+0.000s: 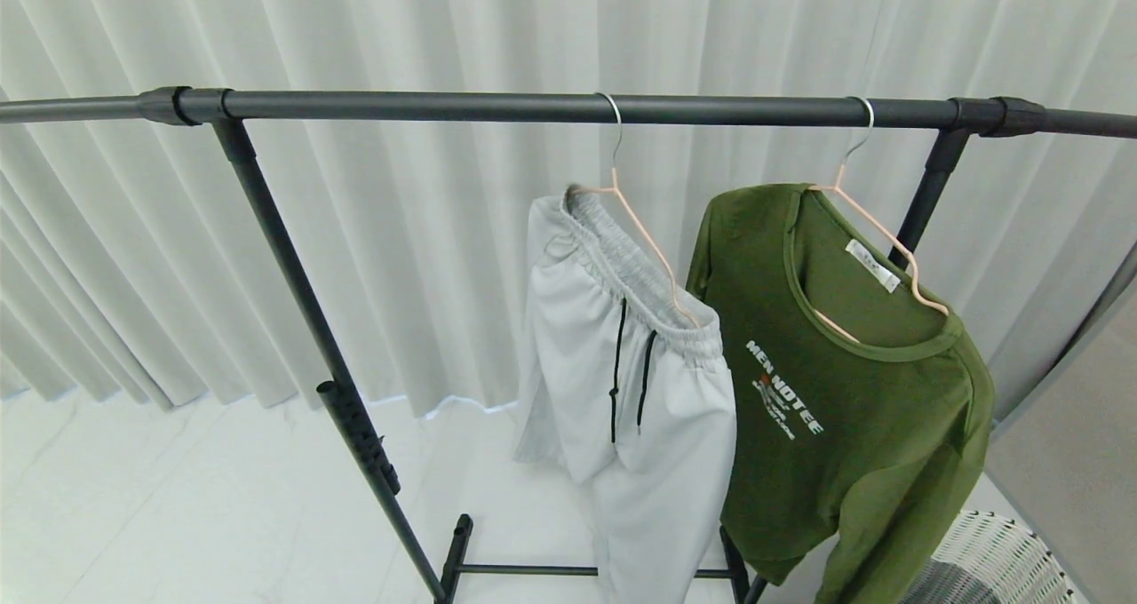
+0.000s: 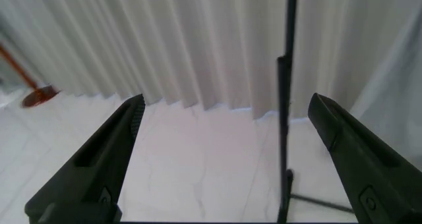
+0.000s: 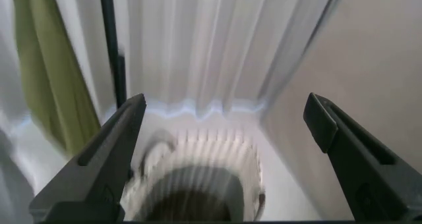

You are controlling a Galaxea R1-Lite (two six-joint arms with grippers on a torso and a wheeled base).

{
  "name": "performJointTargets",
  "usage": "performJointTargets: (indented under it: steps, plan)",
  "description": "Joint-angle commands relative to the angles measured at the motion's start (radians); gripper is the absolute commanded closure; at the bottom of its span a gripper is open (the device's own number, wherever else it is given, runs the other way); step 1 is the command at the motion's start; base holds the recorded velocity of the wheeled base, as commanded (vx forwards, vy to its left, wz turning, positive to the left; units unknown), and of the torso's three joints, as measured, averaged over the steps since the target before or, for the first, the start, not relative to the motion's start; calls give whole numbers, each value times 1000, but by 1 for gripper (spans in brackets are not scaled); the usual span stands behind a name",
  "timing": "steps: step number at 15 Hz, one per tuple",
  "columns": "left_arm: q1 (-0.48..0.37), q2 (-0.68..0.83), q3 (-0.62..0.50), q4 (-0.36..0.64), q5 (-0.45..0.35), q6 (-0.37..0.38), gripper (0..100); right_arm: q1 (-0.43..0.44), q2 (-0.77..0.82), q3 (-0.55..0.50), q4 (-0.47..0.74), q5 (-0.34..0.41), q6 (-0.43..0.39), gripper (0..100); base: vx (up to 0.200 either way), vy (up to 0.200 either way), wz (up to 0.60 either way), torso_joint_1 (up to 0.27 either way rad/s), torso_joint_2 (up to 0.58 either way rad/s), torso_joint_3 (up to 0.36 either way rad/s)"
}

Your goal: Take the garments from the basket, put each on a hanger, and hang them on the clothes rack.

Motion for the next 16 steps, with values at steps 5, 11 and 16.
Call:
performJointTargets:
  steps: [5,11,16]
  plan:
    - [0,0,7,4,-244,-184,0,0,0,6,46,196,28,0,0,0,0,0,0,0]
    - [0,0,-4,50,-366,-189,0,1,2,0,131,231,42,0,0,0,0,0,0,0]
    - [0,0,5,61,-421,-120,0,1,2,0,131,222,26,0,0,0,0,0,0,0]
